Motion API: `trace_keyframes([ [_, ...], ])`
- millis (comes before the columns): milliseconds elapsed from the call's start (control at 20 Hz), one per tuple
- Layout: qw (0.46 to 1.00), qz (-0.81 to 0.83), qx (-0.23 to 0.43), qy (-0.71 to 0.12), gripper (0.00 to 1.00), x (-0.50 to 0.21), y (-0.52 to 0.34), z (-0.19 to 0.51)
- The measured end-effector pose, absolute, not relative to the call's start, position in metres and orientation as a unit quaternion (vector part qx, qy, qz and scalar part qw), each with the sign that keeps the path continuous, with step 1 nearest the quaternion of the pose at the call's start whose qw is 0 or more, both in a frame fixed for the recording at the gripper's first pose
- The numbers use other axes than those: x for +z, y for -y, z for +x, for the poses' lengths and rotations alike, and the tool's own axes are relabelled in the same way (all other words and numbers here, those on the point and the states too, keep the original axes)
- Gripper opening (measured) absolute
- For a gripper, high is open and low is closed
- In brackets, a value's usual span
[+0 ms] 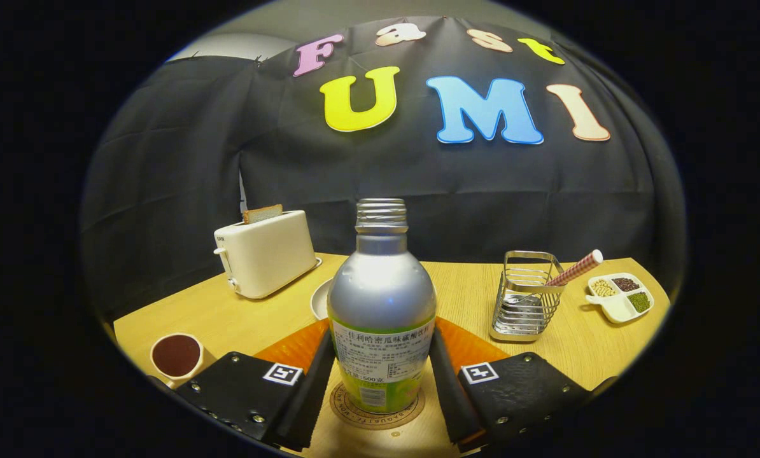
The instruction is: Take the bottle from table, then pour the juice into the cup, finally place the bottle on the coaster
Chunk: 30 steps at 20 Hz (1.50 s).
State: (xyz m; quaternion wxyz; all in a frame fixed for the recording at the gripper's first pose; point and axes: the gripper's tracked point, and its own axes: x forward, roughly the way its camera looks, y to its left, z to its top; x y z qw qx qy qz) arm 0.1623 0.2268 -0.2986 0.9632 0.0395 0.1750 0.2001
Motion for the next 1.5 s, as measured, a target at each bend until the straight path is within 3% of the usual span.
trace_keyframes([
  [250, 0.962, 0.061, 0.201, -0.172, 0.83, -0.299, -0.230, 0.157],
  [300, 0.963, 0.065, 0.203, -0.165, 1.00, -0.291, -0.231, 0.156],
  [550, 0.973, 0.069, 0.190, -0.113, 0.99, -0.221, -0.220, 0.146],
  [1050, 0.996, 0.035, 0.068, -0.055, 0.99, -0.041, -0.108, 0.101],
  [1500, 0.998, 0.031, 0.048, -0.036, 0.98, 0.061, -0.061, 0.078],
])
